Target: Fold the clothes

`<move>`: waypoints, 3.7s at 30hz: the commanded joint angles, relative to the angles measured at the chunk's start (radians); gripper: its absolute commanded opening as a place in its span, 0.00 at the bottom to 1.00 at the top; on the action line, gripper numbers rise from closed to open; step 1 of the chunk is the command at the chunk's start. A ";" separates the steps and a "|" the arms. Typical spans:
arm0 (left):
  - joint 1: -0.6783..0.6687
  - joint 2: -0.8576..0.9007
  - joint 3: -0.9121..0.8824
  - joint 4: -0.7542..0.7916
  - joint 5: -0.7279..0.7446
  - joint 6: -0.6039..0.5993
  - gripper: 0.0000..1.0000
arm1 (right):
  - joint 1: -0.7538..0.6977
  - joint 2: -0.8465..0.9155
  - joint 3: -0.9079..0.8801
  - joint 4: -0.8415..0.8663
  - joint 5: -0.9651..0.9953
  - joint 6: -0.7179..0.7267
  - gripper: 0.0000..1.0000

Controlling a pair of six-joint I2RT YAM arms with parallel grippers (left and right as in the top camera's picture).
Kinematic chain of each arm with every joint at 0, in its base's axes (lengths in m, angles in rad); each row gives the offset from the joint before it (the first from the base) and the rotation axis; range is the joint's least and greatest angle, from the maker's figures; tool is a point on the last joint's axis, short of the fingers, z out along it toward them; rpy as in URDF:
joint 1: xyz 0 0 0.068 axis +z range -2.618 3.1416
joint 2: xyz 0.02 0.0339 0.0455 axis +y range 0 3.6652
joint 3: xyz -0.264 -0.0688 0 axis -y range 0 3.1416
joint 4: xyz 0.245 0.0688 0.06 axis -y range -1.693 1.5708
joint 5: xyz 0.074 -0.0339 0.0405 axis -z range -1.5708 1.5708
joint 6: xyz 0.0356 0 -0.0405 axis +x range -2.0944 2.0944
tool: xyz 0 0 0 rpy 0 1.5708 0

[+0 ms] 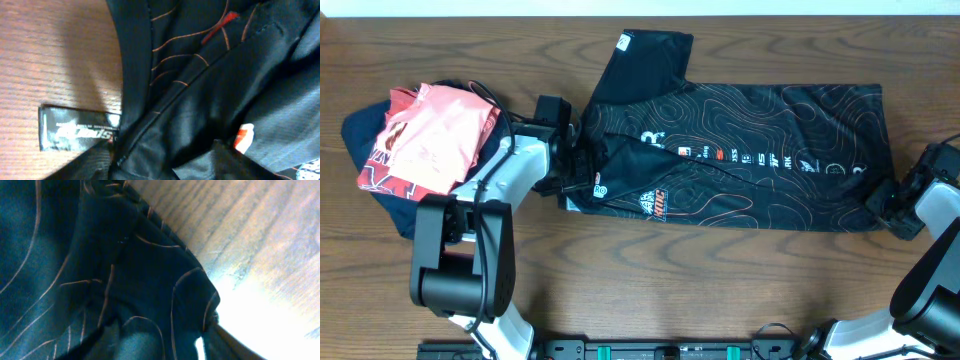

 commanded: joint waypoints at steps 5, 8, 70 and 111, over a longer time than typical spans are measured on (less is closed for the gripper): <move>0.002 0.066 -0.006 -0.069 0.016 0.010 0.06 | -0.031 0.040 -0.013 -0.071 0.127 0.025 0.12; 0.003 0.070 -0.006 -0.143 0.016 0.010 0.06 | -0.050 0.040 -0.013 -0.106 0.166 0.036 0.11; -0.107 0.448 0.424 0.473 0.207 0.146 0.09 | 0.054 -0.177 0.336 -0.481 -0.370 -0.101 0.70; -0.046 0.244 0.426 0.090 0.252 0.015 0.06 | 0.172 0.429 0.336 0.552 -0.102 0.077 0.64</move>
